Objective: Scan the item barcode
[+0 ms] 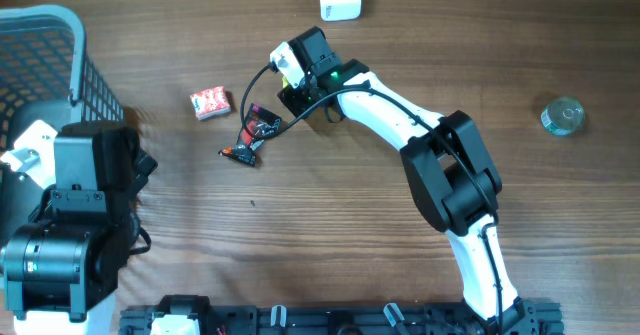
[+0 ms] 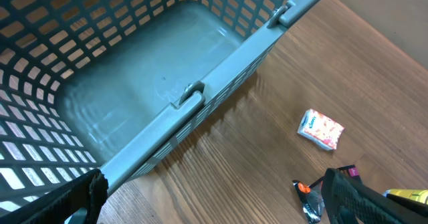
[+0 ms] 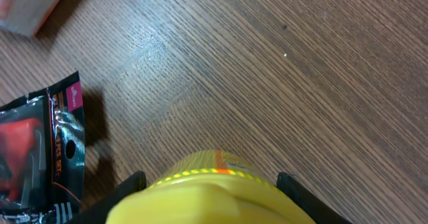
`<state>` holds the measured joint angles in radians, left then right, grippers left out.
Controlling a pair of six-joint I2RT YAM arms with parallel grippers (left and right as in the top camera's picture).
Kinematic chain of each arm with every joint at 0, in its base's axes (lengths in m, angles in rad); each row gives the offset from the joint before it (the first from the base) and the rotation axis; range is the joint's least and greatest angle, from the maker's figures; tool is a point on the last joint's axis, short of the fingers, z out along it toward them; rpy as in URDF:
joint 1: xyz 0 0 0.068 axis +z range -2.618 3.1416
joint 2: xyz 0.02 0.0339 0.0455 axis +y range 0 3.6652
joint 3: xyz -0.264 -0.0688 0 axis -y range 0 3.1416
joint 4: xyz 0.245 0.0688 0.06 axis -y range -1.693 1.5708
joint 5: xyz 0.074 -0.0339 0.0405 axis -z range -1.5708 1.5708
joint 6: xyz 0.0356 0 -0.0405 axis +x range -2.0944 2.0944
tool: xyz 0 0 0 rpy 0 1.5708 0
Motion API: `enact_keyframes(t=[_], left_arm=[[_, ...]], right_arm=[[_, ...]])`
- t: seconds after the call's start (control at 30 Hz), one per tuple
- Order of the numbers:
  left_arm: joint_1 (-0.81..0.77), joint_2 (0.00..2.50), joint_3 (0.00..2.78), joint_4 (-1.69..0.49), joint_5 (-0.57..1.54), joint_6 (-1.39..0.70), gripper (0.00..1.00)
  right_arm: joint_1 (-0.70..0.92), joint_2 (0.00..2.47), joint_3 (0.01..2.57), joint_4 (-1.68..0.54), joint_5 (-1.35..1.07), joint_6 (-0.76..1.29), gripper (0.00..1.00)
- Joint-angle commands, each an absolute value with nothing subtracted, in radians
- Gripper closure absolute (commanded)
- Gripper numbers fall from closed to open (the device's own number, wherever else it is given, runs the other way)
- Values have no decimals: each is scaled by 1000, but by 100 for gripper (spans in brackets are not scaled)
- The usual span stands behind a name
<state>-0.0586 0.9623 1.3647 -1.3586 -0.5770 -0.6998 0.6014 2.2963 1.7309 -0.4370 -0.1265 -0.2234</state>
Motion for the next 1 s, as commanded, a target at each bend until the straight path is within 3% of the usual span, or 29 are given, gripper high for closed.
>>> enact_keyframes(t=[0.0,0.17,0.2,0.3,0.97], left_arm=[[-52,959,1372,-1360,-573,-684,0],[-52,959,1372,-1360,-574,-684,0],[-52,959,1372,-1360,-574,-684,0],[-52,959,1372,-1360,-574,-684,0],[-52,959,1372,-1359,-574,-684,0]], right_arm=[[601,2308,1744,-457,-97,-312,52],[601,2308,1744,-515,-65,-443,50],[601,2308,1744,-533,-44,-494,46],[601,2308,1744,-585,35,-585,17],[597,2229,1744,-707,106,-546,17]])
